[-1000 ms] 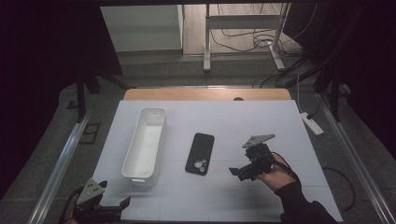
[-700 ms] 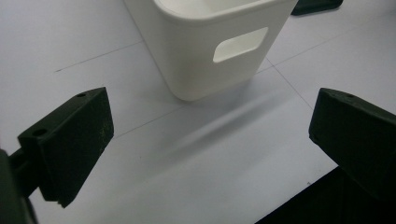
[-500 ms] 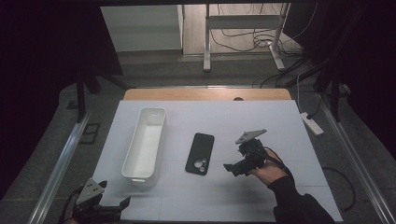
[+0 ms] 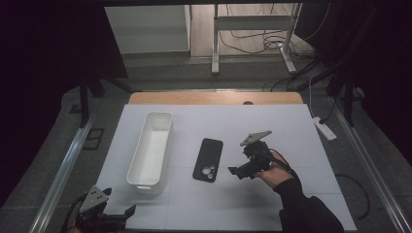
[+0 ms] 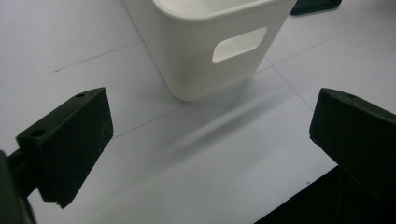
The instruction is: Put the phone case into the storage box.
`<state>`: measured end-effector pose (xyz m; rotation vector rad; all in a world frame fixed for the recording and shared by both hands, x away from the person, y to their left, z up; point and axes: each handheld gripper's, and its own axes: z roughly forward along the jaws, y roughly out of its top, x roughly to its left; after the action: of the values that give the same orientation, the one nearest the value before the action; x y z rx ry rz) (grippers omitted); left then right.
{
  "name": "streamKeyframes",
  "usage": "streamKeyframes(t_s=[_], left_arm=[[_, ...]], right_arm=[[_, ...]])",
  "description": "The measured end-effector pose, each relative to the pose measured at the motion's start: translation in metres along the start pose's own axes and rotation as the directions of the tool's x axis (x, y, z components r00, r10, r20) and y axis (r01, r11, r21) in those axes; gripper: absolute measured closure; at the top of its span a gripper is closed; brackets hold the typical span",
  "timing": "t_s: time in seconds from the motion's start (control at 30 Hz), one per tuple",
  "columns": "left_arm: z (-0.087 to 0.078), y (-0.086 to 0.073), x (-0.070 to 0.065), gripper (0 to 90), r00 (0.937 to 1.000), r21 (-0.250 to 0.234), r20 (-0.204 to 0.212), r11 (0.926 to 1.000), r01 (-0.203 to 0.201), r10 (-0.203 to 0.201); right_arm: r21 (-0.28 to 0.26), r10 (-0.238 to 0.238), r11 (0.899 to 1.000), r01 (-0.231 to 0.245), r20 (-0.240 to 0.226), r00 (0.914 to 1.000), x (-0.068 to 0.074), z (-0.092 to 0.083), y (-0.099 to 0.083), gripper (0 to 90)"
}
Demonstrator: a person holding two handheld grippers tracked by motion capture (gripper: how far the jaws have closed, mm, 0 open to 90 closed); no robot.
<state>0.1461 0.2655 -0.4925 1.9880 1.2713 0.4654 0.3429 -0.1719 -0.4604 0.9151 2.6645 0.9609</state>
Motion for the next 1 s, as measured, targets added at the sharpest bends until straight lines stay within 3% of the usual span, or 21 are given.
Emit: streamKeyframes(t_s=[0.53, 1.0], left_arm=[[0.000, 0.000, 0.000, 0.3, 1.0000, -0.002, 0.001, 1.0000, -0.002, 0.002], [0.000, 0.000, 0.000, 0.3, 1.0000, -0.002, 0.001, 1.0000, -0.006, 0.006]], right_arm=[[0.022, -0.008, 1.000, 0.008, -0.022, 0.9997, 0.001, 0.018, 0.011, 0.0], [0.024, -0.047, 0.999, 0.048, -0.038, 0.9982, 0.004, 0.033, 0.029, 0.0]])
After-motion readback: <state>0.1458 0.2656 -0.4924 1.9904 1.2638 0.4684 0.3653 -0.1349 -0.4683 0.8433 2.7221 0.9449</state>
